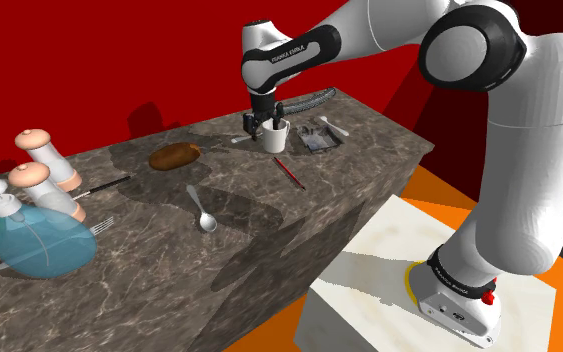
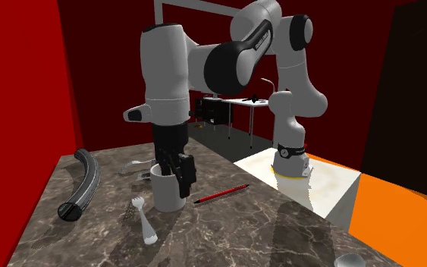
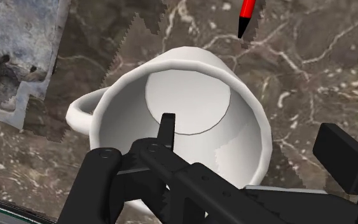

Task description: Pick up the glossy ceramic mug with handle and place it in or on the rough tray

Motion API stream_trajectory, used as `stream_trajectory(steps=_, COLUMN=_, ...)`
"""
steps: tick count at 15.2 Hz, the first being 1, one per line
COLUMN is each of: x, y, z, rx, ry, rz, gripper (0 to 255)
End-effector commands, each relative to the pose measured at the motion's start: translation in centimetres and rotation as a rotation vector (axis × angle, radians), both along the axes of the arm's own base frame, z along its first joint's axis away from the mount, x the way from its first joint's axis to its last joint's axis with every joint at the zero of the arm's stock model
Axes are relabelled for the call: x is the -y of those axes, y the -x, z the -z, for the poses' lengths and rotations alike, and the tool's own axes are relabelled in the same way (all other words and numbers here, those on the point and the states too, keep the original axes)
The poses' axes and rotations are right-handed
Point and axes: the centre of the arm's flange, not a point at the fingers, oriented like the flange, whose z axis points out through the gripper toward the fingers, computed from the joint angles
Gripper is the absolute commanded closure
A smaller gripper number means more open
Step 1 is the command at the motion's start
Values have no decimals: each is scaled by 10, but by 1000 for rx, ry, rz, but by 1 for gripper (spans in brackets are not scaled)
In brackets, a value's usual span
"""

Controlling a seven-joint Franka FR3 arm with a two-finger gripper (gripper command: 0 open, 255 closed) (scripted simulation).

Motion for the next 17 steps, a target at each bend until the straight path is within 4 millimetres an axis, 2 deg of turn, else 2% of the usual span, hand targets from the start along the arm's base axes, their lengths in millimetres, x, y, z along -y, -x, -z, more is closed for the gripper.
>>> stream_trajectory(steps=1, x=0, y=0, z=0, rx=0, ry=0, rz=0, gripper=0)
stream_trajectory(steps=3, x=0, y=0, z=0, rx=0, ry=0, rz=0, gripper=0)
stream_trajectory(steps=4, x=0, y=0, z=0, rx=0, ry=0, rz=0, gripper=255)
stream_trajectory(steps=13, x=0, y=0, z=0, rx=0, ry=0, rz=0, gripper=255)
stream_trajectory(steps=17, x=0, y=0, z=-21, rx=0, ry=0, rz=0, gripper=255)
